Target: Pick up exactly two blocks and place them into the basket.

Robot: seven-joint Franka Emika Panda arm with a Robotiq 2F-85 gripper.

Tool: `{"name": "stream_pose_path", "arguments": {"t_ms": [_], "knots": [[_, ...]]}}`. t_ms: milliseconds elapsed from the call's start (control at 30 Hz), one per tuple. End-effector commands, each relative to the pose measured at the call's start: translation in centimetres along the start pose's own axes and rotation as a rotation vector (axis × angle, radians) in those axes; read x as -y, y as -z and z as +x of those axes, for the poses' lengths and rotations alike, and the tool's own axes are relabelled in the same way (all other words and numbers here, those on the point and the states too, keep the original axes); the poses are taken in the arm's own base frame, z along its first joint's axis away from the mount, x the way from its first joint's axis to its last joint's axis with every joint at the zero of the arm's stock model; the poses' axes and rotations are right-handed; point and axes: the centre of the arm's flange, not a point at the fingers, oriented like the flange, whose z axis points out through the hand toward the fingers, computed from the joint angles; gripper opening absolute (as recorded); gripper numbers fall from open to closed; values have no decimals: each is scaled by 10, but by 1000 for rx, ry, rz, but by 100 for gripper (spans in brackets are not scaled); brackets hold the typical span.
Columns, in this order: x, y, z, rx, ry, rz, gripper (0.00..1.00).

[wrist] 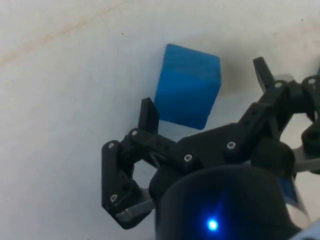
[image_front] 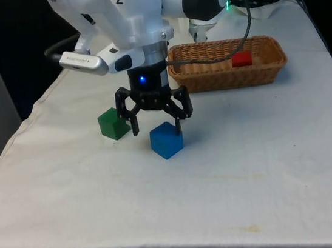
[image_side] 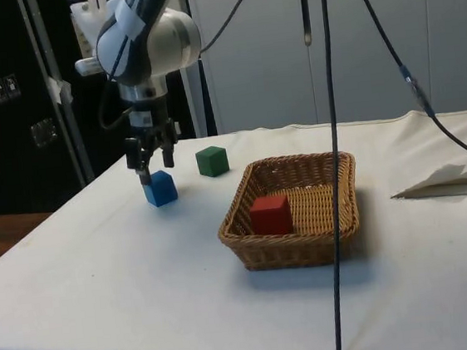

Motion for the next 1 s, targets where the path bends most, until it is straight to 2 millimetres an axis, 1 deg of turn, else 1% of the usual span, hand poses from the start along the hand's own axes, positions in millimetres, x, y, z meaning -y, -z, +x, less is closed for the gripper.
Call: {"name": "stream_pose_path", "arguments": {"t_ms": [0,133,167,200,267,400,467,500,633,767,800,833,967], "knots": [[-1,-3,1,5,-10,22,100],[-4,-5,1,1,-29,41,100],[-3,-2,0,-4,-26,29,100],[-4,-5,1,2,-33,45,100],[-7,-5,2,-1,-42,51,100],[-15,-3,4,-1,-52,67,100],[-22,0,4,0,-55,70,100],[-18,0,3,-5,-54,62,100],[-37,10,5,3,-58,63,100],[-49,20,6,5,-63,56,100],[-48,18,6,5,-62,47,100],[-50,24,5,7,-68,58,100],[-48,28,3,12,-81,72,100]]}}
